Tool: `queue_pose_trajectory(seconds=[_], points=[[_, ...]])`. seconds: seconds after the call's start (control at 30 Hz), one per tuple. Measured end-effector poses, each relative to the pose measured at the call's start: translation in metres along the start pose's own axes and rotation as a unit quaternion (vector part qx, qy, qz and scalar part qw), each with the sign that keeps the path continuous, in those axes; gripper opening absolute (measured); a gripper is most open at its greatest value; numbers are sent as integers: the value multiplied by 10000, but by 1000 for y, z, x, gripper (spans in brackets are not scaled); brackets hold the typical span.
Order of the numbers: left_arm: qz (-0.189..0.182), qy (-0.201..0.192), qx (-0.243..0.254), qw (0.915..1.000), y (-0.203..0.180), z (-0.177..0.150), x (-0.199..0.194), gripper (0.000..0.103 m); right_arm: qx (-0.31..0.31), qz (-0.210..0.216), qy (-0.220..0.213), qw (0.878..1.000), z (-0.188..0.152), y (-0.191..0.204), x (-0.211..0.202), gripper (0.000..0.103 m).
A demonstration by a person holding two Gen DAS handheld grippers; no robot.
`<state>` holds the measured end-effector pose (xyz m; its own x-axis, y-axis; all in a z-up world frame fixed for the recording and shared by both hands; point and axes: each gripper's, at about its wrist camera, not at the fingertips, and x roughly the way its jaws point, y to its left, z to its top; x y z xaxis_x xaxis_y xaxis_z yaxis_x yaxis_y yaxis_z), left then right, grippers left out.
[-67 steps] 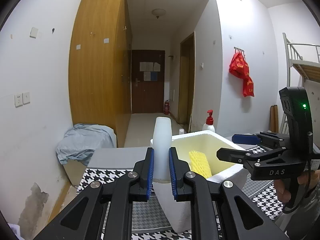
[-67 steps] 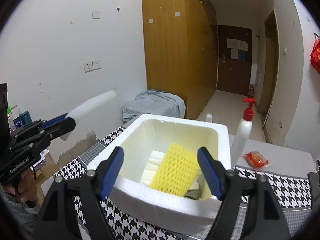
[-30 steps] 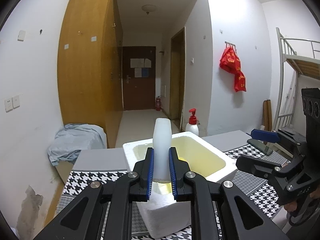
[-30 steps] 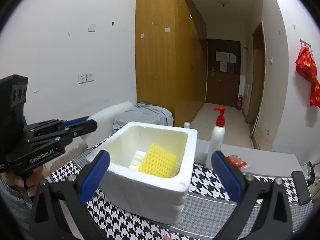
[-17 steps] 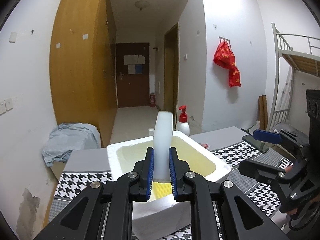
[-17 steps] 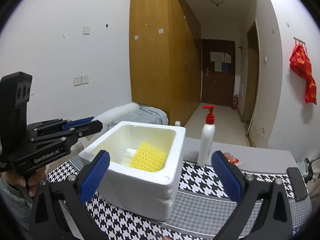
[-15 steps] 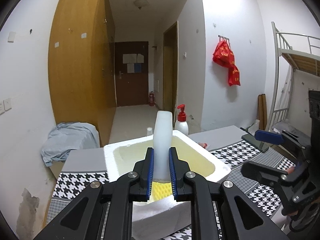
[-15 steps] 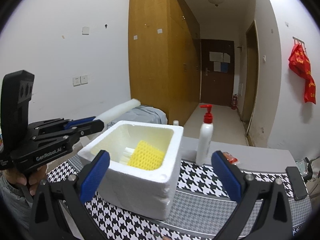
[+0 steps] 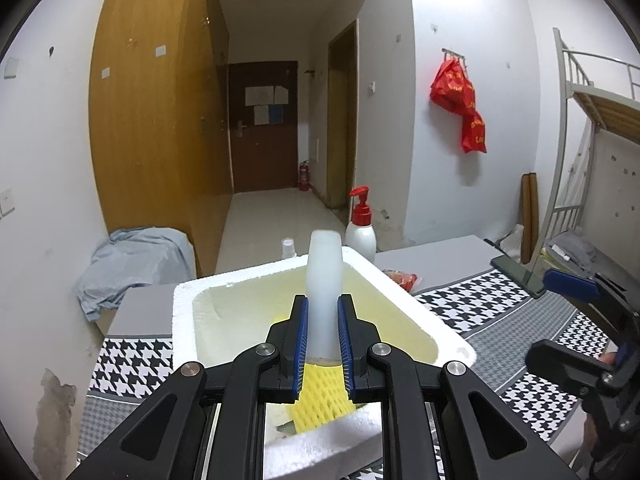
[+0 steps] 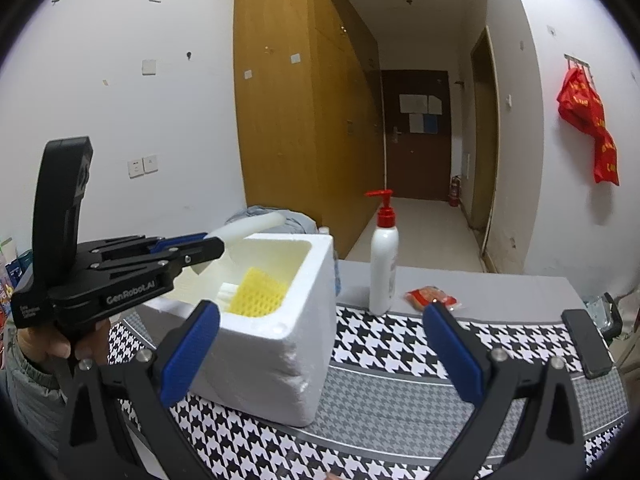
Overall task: Organize soft objects
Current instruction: 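Open right gripper dropping sponge into box while left gripper drops roll in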
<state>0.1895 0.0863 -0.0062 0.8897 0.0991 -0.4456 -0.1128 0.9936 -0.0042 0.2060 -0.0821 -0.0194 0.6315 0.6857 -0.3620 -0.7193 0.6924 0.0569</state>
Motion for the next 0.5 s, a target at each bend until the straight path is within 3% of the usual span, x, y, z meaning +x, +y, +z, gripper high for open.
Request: queue_pose_trajectory(seconds=[0.33, 0.4, 0.43, 0.47, 0.5], points=[[209, 92, 48, 9997, -4, 1, 15, 26, 163, -57, 40, 9998, -5, -12, 0, 103], [182, 36, 33, 9998, -3, 1, 13, 43, 158, -58, 27, 9999, -5, -13, -1, 103], [154, -9, 24, 9999, -3, 1, 11, 66, 154, -64, 16, 9999, -4, -13, -2, 103], [167, -79, 20, 9998, -3, 1, 9, 81, 149, -68, 10, 9999, -4, -13, -2, 103], [185, -167, 20, 9997, -4, 1, 6, 84, 150, -76, -1, 9999, -4, -13, -3, 103]])
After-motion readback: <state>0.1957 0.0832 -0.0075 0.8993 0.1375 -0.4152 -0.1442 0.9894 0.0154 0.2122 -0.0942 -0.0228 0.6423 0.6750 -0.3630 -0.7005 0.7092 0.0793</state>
